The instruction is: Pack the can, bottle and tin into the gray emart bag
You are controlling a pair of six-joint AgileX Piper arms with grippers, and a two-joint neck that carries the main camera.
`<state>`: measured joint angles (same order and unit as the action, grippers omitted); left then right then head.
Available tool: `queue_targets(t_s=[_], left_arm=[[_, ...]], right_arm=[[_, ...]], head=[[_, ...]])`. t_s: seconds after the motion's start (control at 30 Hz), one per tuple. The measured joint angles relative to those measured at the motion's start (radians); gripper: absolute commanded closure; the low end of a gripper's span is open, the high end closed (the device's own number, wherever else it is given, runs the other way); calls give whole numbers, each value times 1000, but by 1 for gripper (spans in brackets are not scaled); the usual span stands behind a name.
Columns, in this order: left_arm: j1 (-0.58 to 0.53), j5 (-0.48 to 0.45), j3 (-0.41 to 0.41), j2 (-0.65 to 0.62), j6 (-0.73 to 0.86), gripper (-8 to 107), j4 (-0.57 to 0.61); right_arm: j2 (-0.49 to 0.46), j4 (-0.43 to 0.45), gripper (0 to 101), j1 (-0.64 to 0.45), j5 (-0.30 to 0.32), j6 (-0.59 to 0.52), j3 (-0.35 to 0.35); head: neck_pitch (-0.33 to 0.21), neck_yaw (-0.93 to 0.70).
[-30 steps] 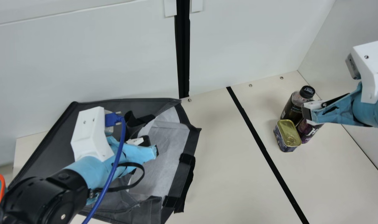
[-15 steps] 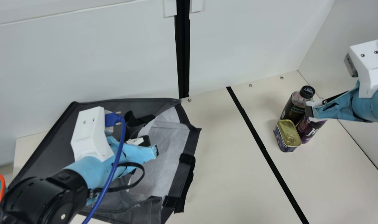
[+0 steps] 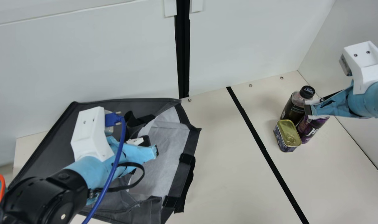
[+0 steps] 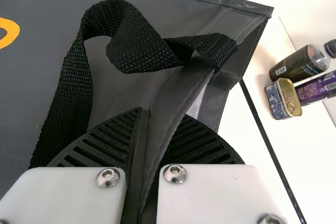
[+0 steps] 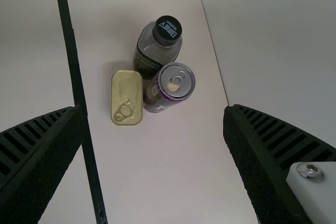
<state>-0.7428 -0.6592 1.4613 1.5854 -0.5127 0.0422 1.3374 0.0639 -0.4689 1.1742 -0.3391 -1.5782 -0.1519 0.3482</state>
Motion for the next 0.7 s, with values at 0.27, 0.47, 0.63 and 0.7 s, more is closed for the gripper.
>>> queue_targets(t_s=[0.27,0.47,0.63,0.7], left_arm=[[0,0,0,0,0,89,0],[0,0,0,0,0,89,0],[0,0,0,0,0,89,0],[0,0,0,0,0,89,0]], right_arm=[[38,-2,10,-18,-9,-12,-5],[66,-11,10,-35,-17,-26,-8],[86,-14,10,-47,-24,-34,-10],[96,-19,10,-53,-27,-35,-10]], head=[[0,-2],[0,0],[0,-2],[0,0]])
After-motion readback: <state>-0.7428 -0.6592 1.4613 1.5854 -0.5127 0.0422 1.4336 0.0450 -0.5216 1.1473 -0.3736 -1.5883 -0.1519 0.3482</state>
